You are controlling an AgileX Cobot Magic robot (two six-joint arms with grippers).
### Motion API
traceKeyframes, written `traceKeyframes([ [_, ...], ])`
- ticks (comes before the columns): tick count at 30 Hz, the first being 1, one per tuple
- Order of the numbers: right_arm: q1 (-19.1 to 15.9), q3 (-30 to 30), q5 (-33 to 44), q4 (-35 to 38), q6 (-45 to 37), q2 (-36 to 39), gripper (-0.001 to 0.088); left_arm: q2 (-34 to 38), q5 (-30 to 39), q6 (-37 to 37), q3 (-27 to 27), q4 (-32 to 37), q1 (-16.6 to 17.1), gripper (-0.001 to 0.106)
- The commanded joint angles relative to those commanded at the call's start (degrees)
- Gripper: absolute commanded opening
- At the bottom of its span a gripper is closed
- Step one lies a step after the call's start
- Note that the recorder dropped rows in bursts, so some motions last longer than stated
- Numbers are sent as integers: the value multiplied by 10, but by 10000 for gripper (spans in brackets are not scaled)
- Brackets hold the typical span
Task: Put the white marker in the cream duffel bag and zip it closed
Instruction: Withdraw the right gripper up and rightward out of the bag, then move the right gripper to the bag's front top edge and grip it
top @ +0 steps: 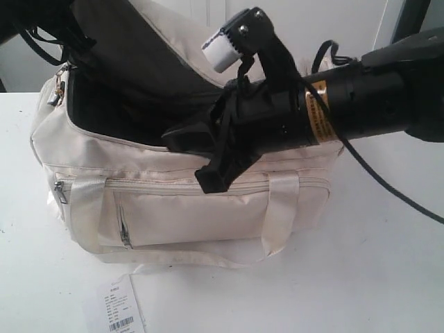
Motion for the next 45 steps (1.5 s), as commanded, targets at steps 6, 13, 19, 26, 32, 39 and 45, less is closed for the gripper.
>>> traceKeyframes([
  [6,0,0,230,0,-107,-64,0,0,0,0,0,0,0,294],
  [13,0,0,529,0,-121,-89,0,0,0,0,0,0,0,294],
  [19,0,0,756,20,-212,-89,0,0,0,0,0,0,0,294],
  [26,0,0,819,258,-429,-89,0,0,0,0,0,0,0,294],
  [32,0,0,815,479,-593,-89,0,0,0,0,0,0,0,294],
  [39,0,0,809,716,-740,-89,0,0,0,0,0,0,0,294],
  [45,0,0,791,889,-849,-89,0,0,0,0,0,0,0,294],
])
